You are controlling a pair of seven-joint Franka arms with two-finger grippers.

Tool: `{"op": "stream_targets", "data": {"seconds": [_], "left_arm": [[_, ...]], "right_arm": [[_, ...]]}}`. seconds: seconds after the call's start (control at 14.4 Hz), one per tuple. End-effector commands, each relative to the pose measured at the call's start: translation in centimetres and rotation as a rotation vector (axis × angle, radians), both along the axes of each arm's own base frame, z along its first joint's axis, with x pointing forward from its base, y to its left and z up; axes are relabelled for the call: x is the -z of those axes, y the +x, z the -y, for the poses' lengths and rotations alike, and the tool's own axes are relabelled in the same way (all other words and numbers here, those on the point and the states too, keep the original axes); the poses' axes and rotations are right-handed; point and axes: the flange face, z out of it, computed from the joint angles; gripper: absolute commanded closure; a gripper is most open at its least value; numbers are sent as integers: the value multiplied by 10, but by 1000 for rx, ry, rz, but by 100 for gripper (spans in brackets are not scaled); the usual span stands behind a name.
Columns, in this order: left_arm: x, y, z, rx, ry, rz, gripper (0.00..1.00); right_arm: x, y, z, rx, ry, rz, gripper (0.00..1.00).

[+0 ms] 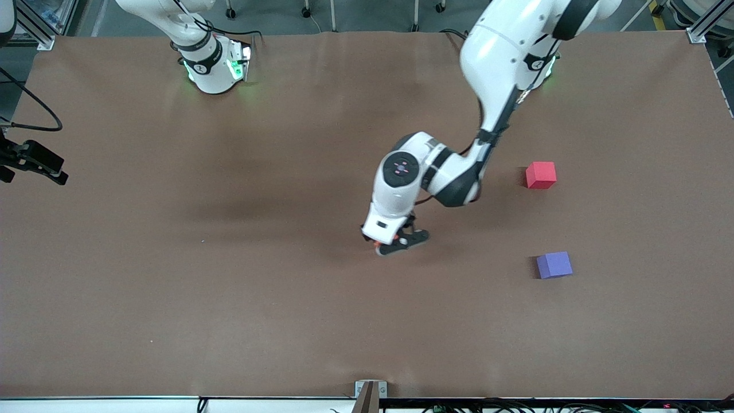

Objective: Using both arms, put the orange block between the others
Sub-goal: 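Carry the orange cube with the left gripper toward the purple cube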

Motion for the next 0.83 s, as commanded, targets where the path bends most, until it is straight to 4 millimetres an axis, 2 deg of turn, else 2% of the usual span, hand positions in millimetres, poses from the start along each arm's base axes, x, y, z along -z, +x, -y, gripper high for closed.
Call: {"op": "stream_targets", "data": {"seconds": [0.0,0.14,0.21,0.28,0.63,0.76], "left_arm": [[-66,18,-90,-7,28,-21,70],[-88,26,-154,-24,40,-34,71],[-95,30,-186,-14,48,-45,71],[-99,32,-215,0,56,-60,71],[-97,21,-317,19,103,-103,71],[-89,10,-341,18,105,-123,71]], "right_arm": [[-3,-13,4,16,24,7,0],[-8,-10,4,15,21,25,0],[-28,-7,6,11,15,62,0],[-34,-5,3,6,12,73,0],[-31,-7,-2,-7,13,39,0],[-30,-7,-3,-10,13,36,0]]}}
